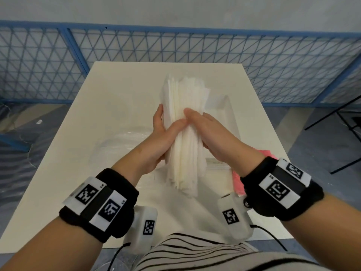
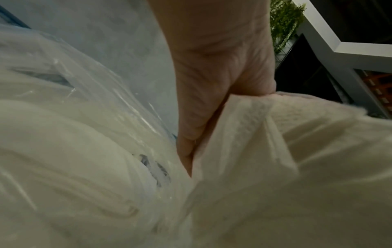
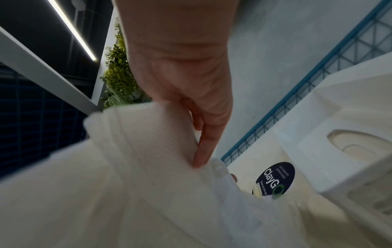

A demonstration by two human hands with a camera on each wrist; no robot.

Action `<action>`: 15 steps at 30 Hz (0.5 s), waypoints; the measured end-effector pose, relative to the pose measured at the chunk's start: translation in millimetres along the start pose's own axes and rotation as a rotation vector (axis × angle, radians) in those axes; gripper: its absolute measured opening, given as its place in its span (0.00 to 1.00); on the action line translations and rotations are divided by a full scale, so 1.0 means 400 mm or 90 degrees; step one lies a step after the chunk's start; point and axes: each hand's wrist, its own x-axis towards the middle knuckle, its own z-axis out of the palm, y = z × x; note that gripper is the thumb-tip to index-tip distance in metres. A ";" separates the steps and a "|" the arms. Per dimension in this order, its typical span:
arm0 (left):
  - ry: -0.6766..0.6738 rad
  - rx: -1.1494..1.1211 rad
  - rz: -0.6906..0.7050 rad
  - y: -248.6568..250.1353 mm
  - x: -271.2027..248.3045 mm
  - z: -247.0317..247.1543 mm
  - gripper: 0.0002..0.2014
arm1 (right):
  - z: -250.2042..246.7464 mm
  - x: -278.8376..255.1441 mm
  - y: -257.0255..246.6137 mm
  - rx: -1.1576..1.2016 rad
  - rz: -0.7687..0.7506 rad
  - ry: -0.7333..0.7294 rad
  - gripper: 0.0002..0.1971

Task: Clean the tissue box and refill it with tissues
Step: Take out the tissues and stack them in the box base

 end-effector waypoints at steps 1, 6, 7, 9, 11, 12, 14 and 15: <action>0.010 -0.003 -0.006 -0.001 0.001 -0.001 0.39 | -0.001 0.004 0.000 0.003 -0.006 0.017 0.18; 0.062 -0.010 -0.033 -0.009 0.007 -0.004 0.37 | -0.015 0.025 0.000 0.001 0.000 0.096 0.12; 0.066 -0.009 -0.031 -0.010 0.007 -0.006 0.37 | -0.020 0.028 -0.002 -0.013 -0.002 0.108 0.11; 0.070 -0.006 -0.026 -0.011 0.007 -0.012 0.36 | -0.029 0.026 -0.015 -0.047 -0.012 0.129 0.11; 0.074 -0.004 -0.019 -0.012 0.010 -0.016 0.35 | -0.038 0.022 -0.029 -0.096 -0.020 0.165 0.11; 0.074 -0.002 -0.016 -0.010 0.009 -0.015 0.35 | -0.039 0.023 -0.034 -0.122 -0.024 0.173 0.11; 0.065 -0.008 -0.008 -0.009 0.009 -0.006 0.33 | -0.028 0.023 -0.040 -0.160 -0.037 0.161 0.12; 0.057 -0.013 -0.004 -0.008 0.007 0.002 0.31 | -0.018 0.024 -0.040 -0.172 -0.046 0.147 0.12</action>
